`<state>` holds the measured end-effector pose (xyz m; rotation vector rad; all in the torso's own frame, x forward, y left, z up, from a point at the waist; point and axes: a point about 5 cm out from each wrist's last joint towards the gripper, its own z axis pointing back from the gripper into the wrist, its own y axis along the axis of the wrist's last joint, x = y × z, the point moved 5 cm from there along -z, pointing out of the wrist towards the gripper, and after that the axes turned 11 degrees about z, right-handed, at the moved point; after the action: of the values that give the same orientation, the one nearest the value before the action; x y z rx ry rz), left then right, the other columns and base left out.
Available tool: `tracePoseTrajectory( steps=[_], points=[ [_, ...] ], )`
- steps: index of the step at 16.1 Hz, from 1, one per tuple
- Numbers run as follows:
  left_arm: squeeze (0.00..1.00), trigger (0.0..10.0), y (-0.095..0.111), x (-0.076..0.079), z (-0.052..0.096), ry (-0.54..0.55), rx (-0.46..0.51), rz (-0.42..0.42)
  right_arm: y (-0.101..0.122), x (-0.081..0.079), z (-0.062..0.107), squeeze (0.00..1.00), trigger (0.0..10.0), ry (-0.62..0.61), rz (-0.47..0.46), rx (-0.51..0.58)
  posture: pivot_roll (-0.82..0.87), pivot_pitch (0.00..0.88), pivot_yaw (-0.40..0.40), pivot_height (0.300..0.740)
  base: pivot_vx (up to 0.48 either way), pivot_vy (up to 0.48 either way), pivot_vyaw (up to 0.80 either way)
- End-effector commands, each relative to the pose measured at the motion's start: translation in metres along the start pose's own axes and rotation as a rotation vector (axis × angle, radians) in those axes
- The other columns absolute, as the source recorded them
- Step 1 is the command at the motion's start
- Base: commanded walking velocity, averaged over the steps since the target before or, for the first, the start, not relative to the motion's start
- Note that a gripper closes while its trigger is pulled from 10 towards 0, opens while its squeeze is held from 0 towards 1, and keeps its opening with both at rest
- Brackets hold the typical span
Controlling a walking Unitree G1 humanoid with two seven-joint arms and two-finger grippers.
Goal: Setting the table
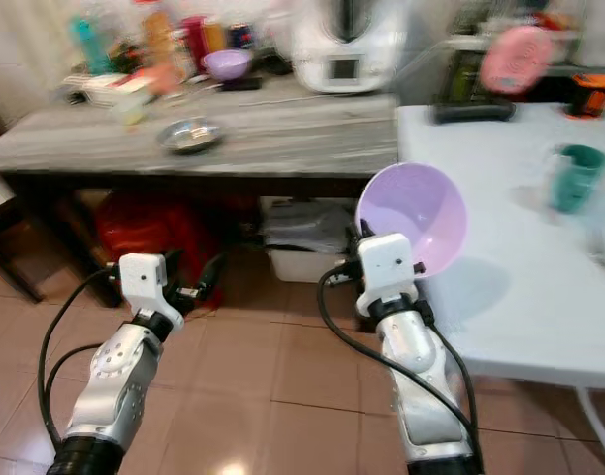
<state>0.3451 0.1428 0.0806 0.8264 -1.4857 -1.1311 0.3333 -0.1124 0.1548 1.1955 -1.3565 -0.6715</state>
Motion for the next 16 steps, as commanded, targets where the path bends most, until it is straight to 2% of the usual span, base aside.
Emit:
tracePoseTrajectory(
  steps=[1,8,14,16],
  points=[
    [0.00,10.0,0.004,-0.005,0.000,0.019,0.016,-0.019,0.006,-0.002,-0.001,0.00,10.0,0.004,0.000,0.023,-0.07,0.002,0.093,0.740,0.000,0.461,0.00],
    [0.00,10.0,0.007,-0.012,0.001,0.039,0.026,-0.044,-0.014,0.015,0.015,0.00,10.0,-0.067,0.019,-0.042,-0.07,0.000,0.100,0.740,0.000,0.472,0.00],
    [0.00,10.0,0.009,-0.013,-0.001,0.038,0.034,-0.066,-0.015,0.015,0.019,0.00,10.0,-0.076,0.026,-0.044,-0.07,0.000,0.111,0.740,0.000,0.474,0.00],
    [0.00,10.0,0.011,-0.014,0.002,0.026,0.043,-0.058,-0.016,0.014,0.021,0.00,10.0,-0.077,0.027,-0.049,-0.07,0.000,0.113,0.740,0.000,0.000,0.00]
  ],
)
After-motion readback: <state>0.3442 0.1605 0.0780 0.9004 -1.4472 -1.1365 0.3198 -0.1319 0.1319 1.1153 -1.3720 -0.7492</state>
